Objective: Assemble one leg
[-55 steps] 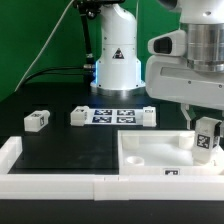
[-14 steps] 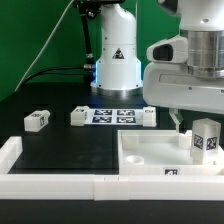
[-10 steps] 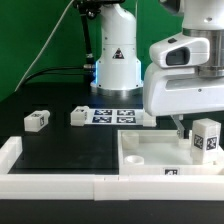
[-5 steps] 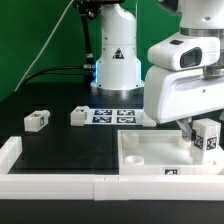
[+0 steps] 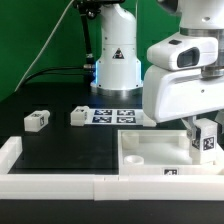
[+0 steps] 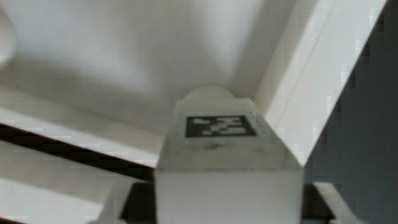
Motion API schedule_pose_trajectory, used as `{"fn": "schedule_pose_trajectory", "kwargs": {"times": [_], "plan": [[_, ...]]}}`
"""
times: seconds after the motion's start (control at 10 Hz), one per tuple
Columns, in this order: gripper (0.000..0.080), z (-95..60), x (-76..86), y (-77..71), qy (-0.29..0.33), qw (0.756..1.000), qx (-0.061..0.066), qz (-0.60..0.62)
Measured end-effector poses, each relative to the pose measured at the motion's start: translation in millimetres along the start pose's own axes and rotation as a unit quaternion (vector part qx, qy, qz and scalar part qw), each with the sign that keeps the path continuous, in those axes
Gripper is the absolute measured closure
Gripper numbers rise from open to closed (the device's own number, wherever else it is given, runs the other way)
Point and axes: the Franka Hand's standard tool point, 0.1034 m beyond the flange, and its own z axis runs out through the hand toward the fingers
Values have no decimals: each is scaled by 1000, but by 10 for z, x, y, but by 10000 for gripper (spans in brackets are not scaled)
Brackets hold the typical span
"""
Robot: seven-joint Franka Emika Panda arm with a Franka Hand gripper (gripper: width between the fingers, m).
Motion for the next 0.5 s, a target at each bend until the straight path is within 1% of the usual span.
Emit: {"fn": "schedule_pose_trajectory", "kwargs": {"times": [0.1,0.2,0.4,0.5], "plan": [[509,1,0,-2,0,997,1,80],[509,5,-2,-2,3,985,0,171],[509,16,-9,0,3,952,0,307],[509,18,-11,7,2,929,2,369]]}}
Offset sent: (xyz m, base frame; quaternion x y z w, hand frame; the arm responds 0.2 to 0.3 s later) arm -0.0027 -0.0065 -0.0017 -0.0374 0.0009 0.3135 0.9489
